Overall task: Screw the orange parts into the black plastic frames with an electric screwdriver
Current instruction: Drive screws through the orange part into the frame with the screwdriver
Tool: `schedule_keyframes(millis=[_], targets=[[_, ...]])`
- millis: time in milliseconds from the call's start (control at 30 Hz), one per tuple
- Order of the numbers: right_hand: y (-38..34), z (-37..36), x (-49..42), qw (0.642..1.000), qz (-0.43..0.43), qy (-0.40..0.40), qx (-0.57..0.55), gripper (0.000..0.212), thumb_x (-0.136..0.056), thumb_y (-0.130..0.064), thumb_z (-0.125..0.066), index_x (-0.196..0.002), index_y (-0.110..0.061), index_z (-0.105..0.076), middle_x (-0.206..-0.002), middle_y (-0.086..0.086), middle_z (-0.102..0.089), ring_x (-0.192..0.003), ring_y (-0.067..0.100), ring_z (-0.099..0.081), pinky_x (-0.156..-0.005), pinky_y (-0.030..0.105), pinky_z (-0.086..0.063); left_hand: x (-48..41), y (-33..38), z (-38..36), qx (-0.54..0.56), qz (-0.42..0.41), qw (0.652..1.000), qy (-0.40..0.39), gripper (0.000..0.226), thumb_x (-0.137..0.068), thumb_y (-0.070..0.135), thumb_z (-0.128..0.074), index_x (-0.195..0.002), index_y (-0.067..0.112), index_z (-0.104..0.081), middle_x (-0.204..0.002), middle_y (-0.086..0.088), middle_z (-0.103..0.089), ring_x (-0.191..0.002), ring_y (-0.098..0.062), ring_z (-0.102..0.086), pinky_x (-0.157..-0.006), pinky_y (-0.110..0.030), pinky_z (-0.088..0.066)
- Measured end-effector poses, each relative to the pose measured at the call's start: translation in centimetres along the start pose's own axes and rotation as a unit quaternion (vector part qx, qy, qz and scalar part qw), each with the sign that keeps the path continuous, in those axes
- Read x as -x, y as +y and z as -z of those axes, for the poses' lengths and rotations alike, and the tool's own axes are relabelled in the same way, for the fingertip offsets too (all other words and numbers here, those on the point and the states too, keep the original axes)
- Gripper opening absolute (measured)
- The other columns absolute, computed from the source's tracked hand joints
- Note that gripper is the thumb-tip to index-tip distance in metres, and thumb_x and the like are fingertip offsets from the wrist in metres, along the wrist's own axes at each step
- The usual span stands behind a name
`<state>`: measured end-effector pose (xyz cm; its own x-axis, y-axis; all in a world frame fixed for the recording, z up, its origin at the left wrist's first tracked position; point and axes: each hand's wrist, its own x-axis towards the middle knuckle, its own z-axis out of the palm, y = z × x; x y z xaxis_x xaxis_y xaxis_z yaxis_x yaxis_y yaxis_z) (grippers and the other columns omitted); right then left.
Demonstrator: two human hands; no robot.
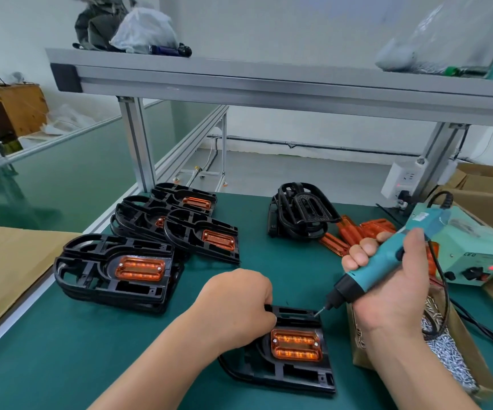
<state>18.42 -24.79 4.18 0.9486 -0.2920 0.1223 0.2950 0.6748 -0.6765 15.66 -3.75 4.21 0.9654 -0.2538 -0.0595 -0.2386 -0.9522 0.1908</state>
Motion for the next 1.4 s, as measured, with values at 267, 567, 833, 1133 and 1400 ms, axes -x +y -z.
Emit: schedule_keyframes(millis=[267,567,833,1133,1400], targets=[[-0.3,-0.2,0.5,1.000,-0.004,0.002,0.007,0.040,-0.110,-0.053,-0.050,-0.083,-0.025,-0.061,-0.069,-0.006,-0.057,-0.063,0.011,-0.053,-0.065,0.026,-0.047,0.2,-0.8,0.7,-0.031,0.010,0.999,-0.008,0.017,-0.086,0.028,-0.063,-0.089,0.011,-0.064,-0.090,-0.005,-0.068,-0.084,-0.027,-0.065,-0.071,-0.039,-0.057],[0.2,1.1,-0.6,0.999,-0.024,-0.018,-0.011,0.040,-0.102,-0.058,-0.059,-0.089,-0.020,-0.059,-0.076,0.001,-0.047,-0.064,0.016,-0.044,-0.060,0.026,-0.042,0.2,-1.5,1.1,-0.027,0.000,1.000,-0.012,0.020,-0.085,0.030,-0.065,-0.096,0.013,-0.068,-0.096,-0.003,-0.069,-0.090,-0.026,-0.065,-0.078,-0.040,-0.059],[0.2,1.2,-0.8,0.999,-0.028,-0.032,-0.016,0.041,-0.103,-0.058,-0.057,-0.088,-0.020,-0.060,-0.076,0.001,-0.047,-0.064,0.016,-0.044,-0.061,0.026,-0.042,-0.7,-2.3,0.3,-0.055,0.049,0.997,0.030,0.017,-0.091,0.007,-0.056,-0.100,0.019,-0.065,-0.097,0.002,-0.066,-0.091,-0.025,-0.066,-0.077,-0.039,-0.058],[0.1,0.7,-0.4,0.999,-0.028,-0.040,-0.015,0.040,-0.103,-0.057,-0.055,-0.088,-0.020,-0.057,-0.077,0.002,-0.046,-0.063,0.016,-0.044,-0.058,0.026,-0.043,-1.2,-3.7,0.5,-0.052,0.113,0.991,0.051,0.016,-0.091,0.004,-0.055,-0.090,0.020,-0.056,-0.090,0.003,-0.061,-0.083,-0.024,-0.062,-0.066,-0.033,-0.046],[-0.2,0.6,-0.4,0.999,-0.026,-0.036,-0.016,0.040,-0.093,-0.059,-0.065,-0.087,-0.020,-0.058,-0.076,0.002,-0.046,-0.063,0.016,-0.043,-0.058,0.025,-0.043,-1.2,-3.7,0.9,-0.006,0.110,0.990,0.092,0.016,-0.095,0.025,-0.056,-0.081,0.020,-0.050,-0.082,0.005,-0.058,-0.073,-0.018,-0.058,-0.058,-0.032,-0.039]])
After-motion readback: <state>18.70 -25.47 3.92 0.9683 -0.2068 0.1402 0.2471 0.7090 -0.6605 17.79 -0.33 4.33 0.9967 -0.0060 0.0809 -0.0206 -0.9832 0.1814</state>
